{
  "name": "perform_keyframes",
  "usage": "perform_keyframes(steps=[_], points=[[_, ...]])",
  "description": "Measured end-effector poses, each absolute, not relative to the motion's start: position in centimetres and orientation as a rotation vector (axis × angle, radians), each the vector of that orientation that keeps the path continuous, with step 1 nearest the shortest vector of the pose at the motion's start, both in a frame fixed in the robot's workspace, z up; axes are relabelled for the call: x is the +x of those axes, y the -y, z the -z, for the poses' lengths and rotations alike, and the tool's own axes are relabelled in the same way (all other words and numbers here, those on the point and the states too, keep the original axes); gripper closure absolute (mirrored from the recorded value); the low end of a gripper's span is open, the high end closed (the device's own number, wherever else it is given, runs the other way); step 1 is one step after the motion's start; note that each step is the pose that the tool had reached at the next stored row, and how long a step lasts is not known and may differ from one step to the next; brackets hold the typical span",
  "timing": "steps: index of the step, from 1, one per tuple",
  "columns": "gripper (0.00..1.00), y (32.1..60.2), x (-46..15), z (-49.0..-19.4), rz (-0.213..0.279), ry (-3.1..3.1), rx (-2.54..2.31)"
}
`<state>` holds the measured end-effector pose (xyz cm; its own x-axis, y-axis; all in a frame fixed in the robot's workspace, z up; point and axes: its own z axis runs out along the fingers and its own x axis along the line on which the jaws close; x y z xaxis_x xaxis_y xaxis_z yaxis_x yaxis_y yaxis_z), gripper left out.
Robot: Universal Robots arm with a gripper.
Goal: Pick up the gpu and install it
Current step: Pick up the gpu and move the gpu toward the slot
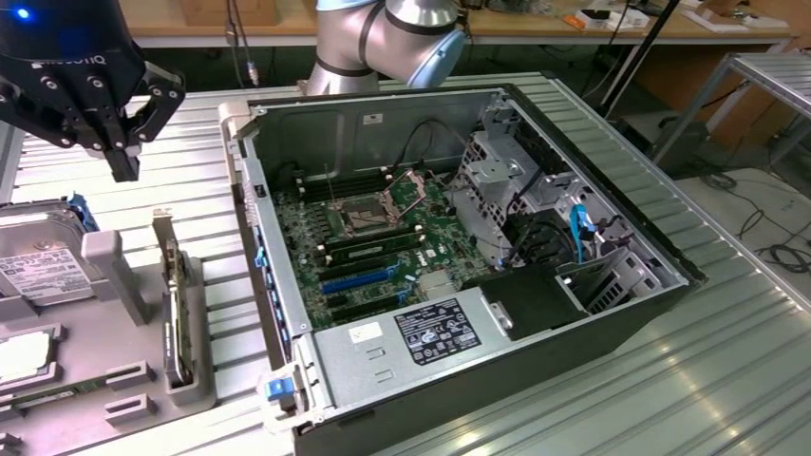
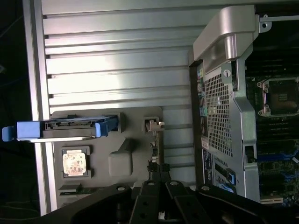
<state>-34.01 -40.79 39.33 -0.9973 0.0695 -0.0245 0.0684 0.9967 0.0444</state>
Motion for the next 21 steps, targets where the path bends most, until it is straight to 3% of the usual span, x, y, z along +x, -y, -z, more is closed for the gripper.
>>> perform_keyframes(steps=[9, 13, 16, 18, 21], points=[[0.89, 41.11, -34.01, -39.33, -0.068, -3.113, 0.108], [0.64, 41.11, -34.01, -39.33, -0.068, -3.113, 0.107], [0.58, 41.11, -34.01, -39.33, -0.068, -3.113, 0.107], [0.46, 41.11, -34.01, -39.33, -0.068, -3.113, 0.107], [0.40, 41.11, -34.01, -39.33, -0.068, -3.113, 0.108]])
